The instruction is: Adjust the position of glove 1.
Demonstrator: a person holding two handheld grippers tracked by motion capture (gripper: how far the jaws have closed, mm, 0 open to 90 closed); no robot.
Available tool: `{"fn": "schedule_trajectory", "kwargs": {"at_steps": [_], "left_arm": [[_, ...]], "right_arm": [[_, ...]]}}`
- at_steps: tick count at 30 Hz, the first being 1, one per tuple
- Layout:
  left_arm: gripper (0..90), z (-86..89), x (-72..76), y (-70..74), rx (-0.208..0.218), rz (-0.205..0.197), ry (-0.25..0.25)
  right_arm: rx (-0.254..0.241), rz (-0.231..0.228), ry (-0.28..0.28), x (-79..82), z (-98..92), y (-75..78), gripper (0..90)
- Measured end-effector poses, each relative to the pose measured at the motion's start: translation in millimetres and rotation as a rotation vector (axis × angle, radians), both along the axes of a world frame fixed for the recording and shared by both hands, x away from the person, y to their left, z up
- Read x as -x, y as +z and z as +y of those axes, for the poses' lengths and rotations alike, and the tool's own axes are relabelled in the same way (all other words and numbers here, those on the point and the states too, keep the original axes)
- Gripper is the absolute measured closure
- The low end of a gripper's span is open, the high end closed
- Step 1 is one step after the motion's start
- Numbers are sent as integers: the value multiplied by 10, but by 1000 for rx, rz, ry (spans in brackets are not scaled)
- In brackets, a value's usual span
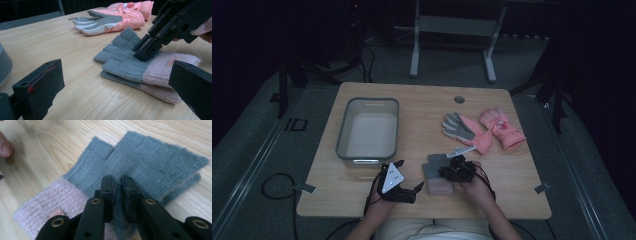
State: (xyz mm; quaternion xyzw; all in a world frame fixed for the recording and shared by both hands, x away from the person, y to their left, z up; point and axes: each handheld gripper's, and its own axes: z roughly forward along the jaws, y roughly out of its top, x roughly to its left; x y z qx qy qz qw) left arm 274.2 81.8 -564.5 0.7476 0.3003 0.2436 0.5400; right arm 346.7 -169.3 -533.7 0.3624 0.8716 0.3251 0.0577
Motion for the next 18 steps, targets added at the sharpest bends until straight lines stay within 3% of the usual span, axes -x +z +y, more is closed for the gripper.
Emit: {"fn": "schedule_trajectory", "kwargs": {"at_steps": [5,7,12,14,16,17,18], "left_arm": [[0,-17,6,-1,-5,-15,25],[0,-39,22,1,-35,-41,9],[0,-135,57,82,-129,-46,-20],[0,-167,64,127,-135,-39,-43],[63,-184,62,153,-140,-17,-44],[63,-225,42,205,-132,52,-88],[64,-250,33,228,-123,81,-122]], "right_arm": [[-3,7,7,-14,-7,17,734],[-11,1,6,-3,-30,65,698],[-34,-38,-1,-9,-159,246,655],[-51,-49,-14,-39,-241,334,647],[-67,-57,-28,-85,-322,407,633],[-77,-59,-35,-109,-355,432,625],[-88,-57,-43,-133,-383,450,624]]}}
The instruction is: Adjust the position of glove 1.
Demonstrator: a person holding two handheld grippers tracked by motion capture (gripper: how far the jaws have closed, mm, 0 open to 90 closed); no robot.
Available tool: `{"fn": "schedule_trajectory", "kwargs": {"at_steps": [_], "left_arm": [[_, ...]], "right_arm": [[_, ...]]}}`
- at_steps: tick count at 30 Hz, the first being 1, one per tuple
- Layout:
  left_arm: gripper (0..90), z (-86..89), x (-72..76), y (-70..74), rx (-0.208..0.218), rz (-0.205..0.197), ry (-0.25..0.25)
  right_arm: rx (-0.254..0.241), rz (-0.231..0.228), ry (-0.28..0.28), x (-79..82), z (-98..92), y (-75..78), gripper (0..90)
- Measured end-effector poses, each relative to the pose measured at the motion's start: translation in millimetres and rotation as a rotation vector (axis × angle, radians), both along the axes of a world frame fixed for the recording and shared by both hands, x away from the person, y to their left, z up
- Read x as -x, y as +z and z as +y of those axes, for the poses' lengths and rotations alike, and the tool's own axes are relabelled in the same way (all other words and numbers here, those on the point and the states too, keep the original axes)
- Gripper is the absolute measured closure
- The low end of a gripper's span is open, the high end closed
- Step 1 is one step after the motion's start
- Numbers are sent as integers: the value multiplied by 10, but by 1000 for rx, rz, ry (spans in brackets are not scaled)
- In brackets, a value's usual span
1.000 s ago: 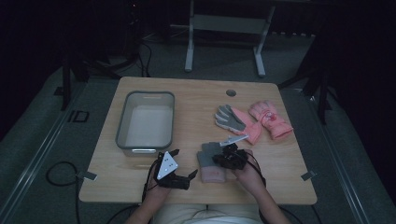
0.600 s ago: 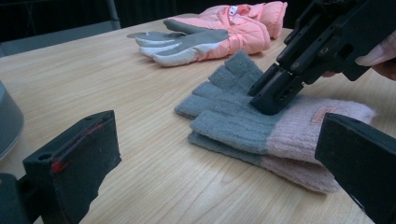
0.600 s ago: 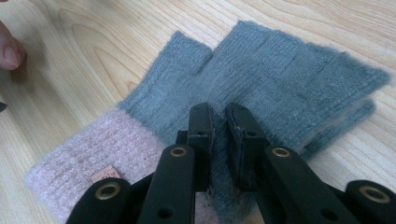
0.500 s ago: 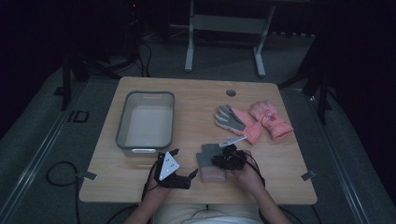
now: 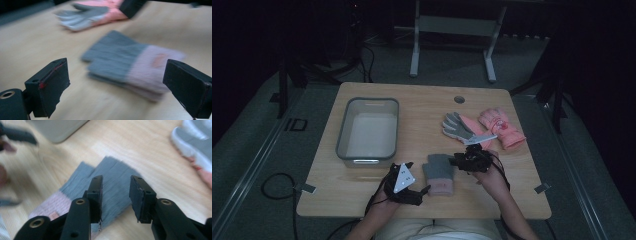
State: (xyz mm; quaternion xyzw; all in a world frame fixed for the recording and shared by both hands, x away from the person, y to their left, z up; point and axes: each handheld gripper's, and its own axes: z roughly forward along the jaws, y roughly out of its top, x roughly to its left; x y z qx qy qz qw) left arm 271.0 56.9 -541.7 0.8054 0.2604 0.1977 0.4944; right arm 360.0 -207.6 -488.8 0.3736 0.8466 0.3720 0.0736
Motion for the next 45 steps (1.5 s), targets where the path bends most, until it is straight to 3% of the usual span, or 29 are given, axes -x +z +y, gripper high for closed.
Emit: {"fn": "schedule_trajectory", "kwargs": {"at_steps": [2,4,8,10,14,18,24,26,30,32,34,40,45], "left_arm": [[94,-79,-6,36,-44,18,-26],[105,-129,-8,52,-54,3,-108],[140,-264,-27,48,-107,-15,-218],[188,-329,-40,30,-165,-16,-269],[300,-421,-45,-41,-241,-50,-294],[316,-438,-63,-110,-276,-58,-306],[316,-475,-27,-178,-357,-115,-306],[318,-500,-11,-198,-402,-142,-300],[374,-513,-15,-197,-426,-159,-283],[429,-516,-25,-193,-426,-148,-285],[467,-518,-28,-179,-436,-147,-287],[602,-477,-115,-105,-398,-71,-295],[663,-453,-171,-71,-382,-24,-305]], "right_arm": [[-7,0,-15,-53,-39,10,619],[-33,17,-32,-117,-66,-6,616],[-38,29,-53,-214,-50,-77,593],[-29,39,-61,-265,-24,-136,578],[-16,61,-65,-356,32,-267,526],[3,75,-76,-415,72,-398,461],[6,113,-74,-422,82,-554,391],[9,111,-75,-417,87,-563,391],[24,103,-76,-401,109,-562,387],[44,76,-60,-354,153,-569,397],[36,79,-58,-345,159,-571,426],[11,104,-36,-358,167,-572,505],[-28,153,-23,-360,219,-581,627]]}}
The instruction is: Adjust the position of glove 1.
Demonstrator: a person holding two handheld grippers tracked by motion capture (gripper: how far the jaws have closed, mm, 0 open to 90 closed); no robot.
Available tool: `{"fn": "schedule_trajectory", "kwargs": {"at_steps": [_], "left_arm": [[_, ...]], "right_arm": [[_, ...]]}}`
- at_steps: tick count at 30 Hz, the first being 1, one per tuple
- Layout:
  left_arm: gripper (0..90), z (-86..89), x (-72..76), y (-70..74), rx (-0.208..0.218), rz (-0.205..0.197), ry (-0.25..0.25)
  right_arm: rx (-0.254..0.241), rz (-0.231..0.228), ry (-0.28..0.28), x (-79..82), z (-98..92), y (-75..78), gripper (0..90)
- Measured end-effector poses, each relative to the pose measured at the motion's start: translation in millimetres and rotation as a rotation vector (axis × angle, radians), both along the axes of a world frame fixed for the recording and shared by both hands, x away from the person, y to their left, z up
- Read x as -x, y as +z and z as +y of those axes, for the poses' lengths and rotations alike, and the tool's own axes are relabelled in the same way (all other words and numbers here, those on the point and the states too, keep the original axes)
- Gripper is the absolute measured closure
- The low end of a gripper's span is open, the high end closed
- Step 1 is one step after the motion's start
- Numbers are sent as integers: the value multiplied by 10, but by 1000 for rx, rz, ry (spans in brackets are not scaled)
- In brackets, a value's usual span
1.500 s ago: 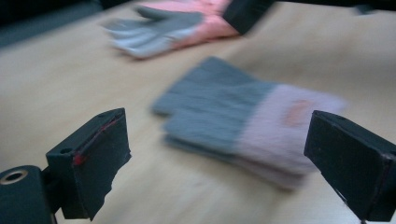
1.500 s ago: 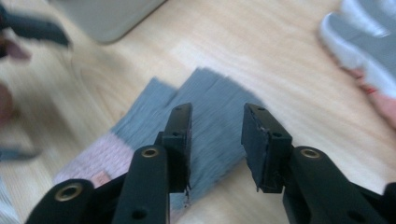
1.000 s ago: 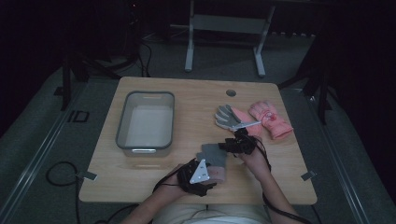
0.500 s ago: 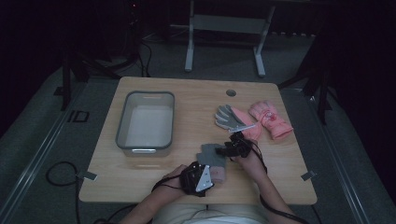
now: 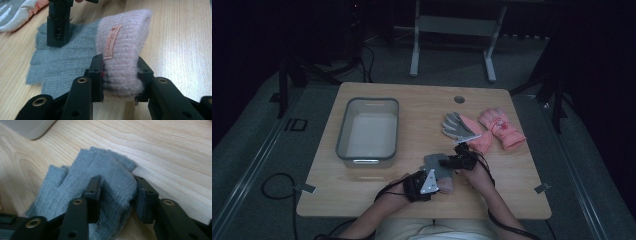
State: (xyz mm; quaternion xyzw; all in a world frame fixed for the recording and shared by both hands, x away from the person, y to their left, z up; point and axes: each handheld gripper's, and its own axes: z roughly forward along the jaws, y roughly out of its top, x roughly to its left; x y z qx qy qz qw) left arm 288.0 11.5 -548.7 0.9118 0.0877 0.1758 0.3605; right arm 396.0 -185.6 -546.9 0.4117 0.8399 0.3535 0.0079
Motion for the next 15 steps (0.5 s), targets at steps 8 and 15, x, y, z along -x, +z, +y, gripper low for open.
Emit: {"fn": "schedule_trajectory", "kwargs": {"at_steps": [8,15], "left_arm": [[689,74,-44,36,35,62,24],[693,127,-77,237,27,41,28]], "right_arm": [[-24,-25,16,37,30,79,719],[-32,-106,22,84,80,308,721]]}}
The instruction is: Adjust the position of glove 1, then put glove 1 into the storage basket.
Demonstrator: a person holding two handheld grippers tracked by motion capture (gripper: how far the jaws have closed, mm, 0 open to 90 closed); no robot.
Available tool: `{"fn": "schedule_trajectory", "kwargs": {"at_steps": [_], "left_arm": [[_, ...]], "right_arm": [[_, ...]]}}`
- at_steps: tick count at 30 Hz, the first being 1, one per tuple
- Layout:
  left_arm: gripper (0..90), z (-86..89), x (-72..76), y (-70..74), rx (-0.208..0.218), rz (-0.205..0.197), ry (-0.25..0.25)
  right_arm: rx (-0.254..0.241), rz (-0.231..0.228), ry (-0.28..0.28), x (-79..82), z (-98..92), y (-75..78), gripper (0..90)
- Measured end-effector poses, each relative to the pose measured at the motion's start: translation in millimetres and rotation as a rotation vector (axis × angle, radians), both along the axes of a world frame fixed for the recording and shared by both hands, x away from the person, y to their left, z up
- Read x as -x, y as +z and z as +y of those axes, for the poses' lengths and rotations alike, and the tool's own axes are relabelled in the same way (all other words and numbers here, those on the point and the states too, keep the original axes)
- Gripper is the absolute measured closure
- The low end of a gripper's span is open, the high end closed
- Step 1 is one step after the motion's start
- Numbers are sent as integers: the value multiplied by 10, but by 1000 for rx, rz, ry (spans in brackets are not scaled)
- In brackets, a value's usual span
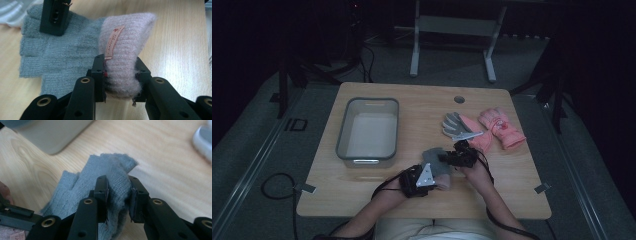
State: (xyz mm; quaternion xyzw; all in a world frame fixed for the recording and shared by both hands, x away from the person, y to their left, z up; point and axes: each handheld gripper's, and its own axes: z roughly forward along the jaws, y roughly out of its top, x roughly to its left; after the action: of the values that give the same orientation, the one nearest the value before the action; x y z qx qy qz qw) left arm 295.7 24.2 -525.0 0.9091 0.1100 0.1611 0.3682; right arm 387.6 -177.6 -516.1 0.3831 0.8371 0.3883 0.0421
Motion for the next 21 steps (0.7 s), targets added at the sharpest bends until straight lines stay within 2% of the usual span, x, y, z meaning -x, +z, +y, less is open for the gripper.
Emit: {"fn": "schedule_trajectory", "kwargs": {"at_steps": [4,9,10,11,12,17,21], "left_arm": [[693,44,-70,193,-2,-6,-20],[693,126,-185,484,-29,-27,-30],[693,126,-185,484,-29,-27,-30],[693,166,-224,588,-31,-33,-31],[693,193,-248,636,-33,-32,-31],[692,330,-344,829,-46,-41,-18],[692,430,-400,949,-79,-57,0]], "right_arm": [[-24,-33,-3,-20,0,184,721],[-58,-53,-16,-87,27,392,722],[-58,-53,-16,-87,27,392,722],[-66,-56,-21,-106,42,448,722],[-78,-68,-21,-139,75,535,722],[-86,-93,-13,-239,219,729,722],[-88,-110,-4,-317,363,859,722]]}}
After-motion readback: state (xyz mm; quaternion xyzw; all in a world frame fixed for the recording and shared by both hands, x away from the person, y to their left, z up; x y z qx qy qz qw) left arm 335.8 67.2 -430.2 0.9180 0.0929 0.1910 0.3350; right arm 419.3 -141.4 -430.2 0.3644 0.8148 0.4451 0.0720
